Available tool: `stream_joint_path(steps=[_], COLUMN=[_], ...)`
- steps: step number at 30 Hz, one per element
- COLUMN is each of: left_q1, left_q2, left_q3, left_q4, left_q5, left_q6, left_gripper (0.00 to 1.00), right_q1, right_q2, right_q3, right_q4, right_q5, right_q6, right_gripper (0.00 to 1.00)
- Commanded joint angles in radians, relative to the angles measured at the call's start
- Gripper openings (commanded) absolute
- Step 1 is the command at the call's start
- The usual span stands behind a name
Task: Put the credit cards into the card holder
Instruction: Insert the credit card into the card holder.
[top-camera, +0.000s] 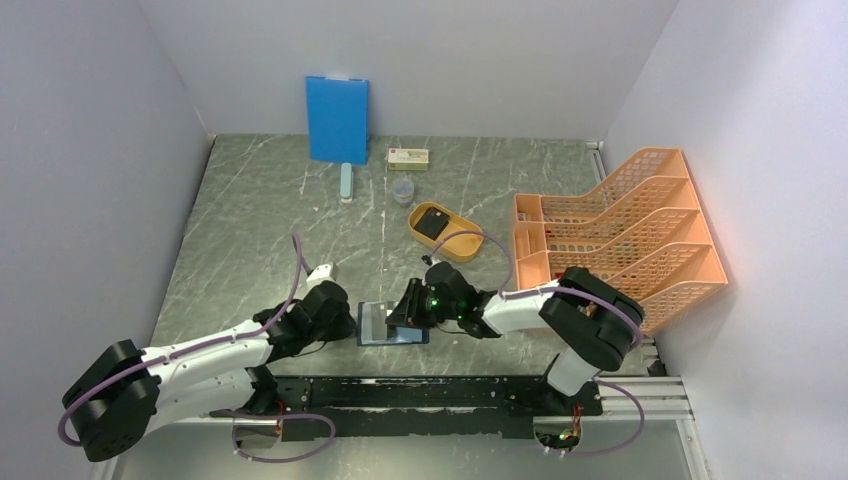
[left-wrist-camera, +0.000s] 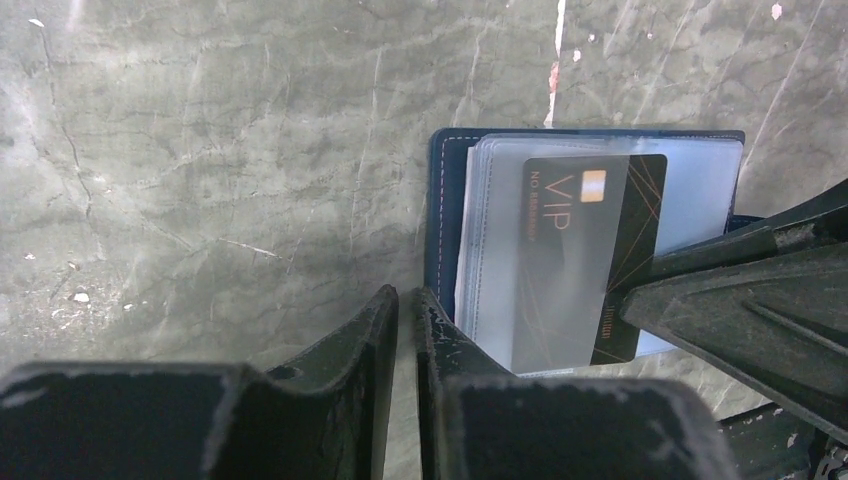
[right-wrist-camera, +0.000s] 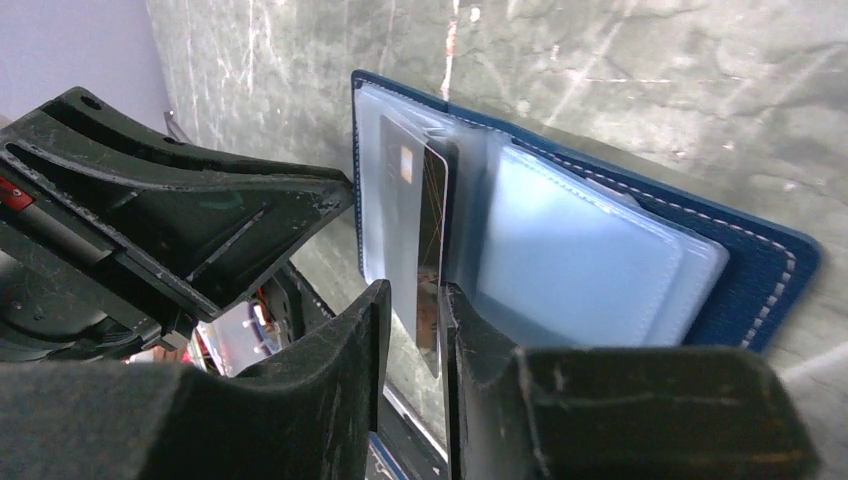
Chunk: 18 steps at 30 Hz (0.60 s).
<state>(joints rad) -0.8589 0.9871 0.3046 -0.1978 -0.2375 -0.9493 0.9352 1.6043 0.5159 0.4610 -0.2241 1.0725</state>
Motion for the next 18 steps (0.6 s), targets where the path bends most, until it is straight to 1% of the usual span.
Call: stream_joint_path(steps=[1, 7, 13, 18], left_q1=[0.004, 0.003, 0.003, 0.003], left_q2=[-0.001, -0.015, -0.043, -0.041], left_q3=[-0.022, -0.021, -0.016, -0.027], left_q4=[0.008, -0.006, -0.038, -0.017], left_q5=[0.031, 0.028, 0.005, 0.023], left_q6=[-0.005, -0.002, 0.0, -0.005], left_gripper=[0.18, 0.18, 0.17, 0.17], right_q1=[0.022, 0.037, 0.037, 0.042], right_q2=[0.028, 0.048, -0.005, 0.019], right_q3=[0.045, 0.086, 0.103, 0.122], right_q4=[0.003, -0.038, -0.152, -0.144], right_q5=[-0.011, -0.011, 0.053, 0.017], right_q6=[-0.01, -0.035, -0.062, -0.065], right_gripper=[0.28, 0.28, 0.35, 0.35])
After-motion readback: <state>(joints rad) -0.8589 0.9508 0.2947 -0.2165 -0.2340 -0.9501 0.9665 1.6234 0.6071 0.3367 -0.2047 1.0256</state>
